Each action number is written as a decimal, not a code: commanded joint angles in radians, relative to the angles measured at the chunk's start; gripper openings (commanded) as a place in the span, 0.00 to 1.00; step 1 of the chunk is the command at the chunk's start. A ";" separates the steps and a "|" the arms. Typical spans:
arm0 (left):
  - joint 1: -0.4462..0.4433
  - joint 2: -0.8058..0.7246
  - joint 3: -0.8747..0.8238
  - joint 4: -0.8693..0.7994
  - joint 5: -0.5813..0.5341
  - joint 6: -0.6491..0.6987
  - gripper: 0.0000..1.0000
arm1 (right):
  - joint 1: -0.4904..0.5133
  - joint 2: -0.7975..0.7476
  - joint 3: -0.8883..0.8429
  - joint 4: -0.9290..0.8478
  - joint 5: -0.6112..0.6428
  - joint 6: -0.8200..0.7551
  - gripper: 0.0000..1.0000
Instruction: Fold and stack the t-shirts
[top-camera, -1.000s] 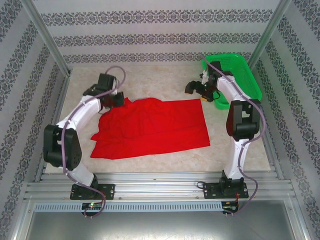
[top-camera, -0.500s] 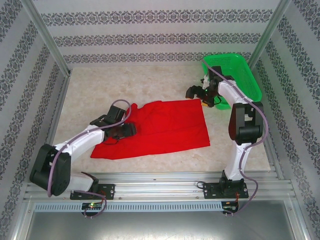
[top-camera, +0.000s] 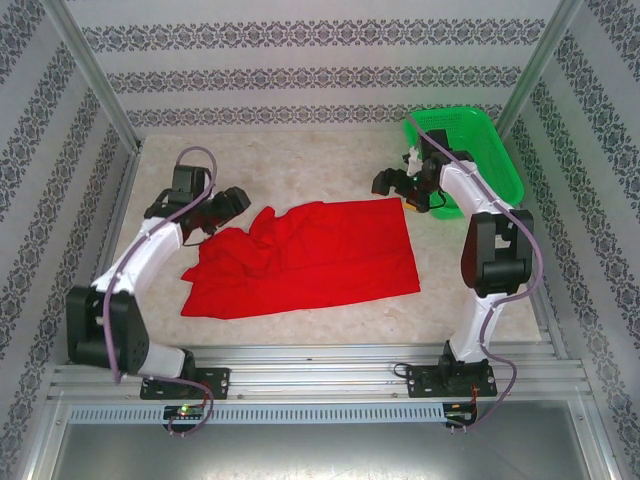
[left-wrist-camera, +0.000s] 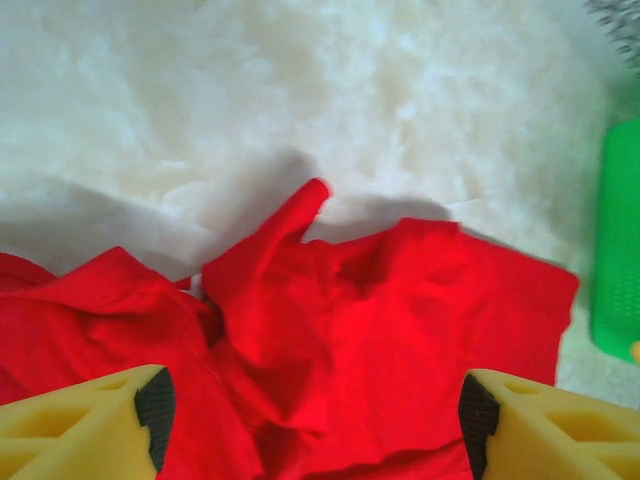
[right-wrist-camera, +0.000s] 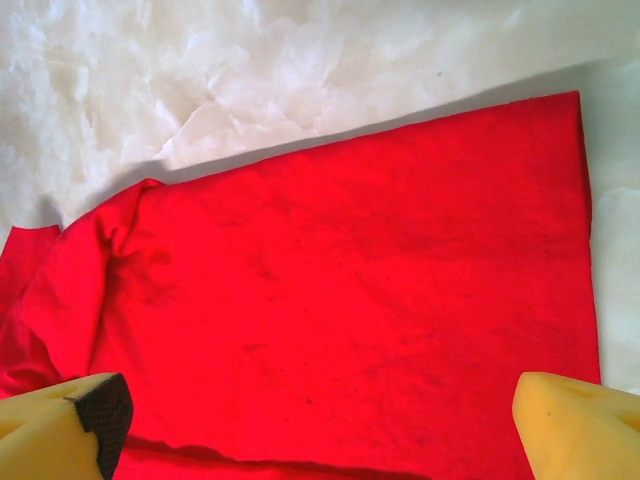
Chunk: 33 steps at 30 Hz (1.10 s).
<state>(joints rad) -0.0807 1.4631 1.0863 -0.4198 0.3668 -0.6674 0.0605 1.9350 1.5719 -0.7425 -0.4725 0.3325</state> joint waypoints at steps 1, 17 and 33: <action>0.007 0.126 0.094 -0.112 0.133 0.129 0.73 | -0.008 -0.030 -0.027 -0.009 -0.031 -0.027 0.98; -0.106 0.462 0.316 -0.246 0.100 0.339 0.61 | -0.008 -0.060 -0.073 0.002 -0.043 -0.037 0.98; -0.357 0.300 0.089 -0.104 0.146 0.207 0.47 | -0.007 -0.074 -0.095 0.020 -0.045 -0.020 0.98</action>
<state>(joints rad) -0.4023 1.7985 1.2182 -0.5804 0.4744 -0.4065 0.0608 1.8965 1.4879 -0.7315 -0.5026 0.3145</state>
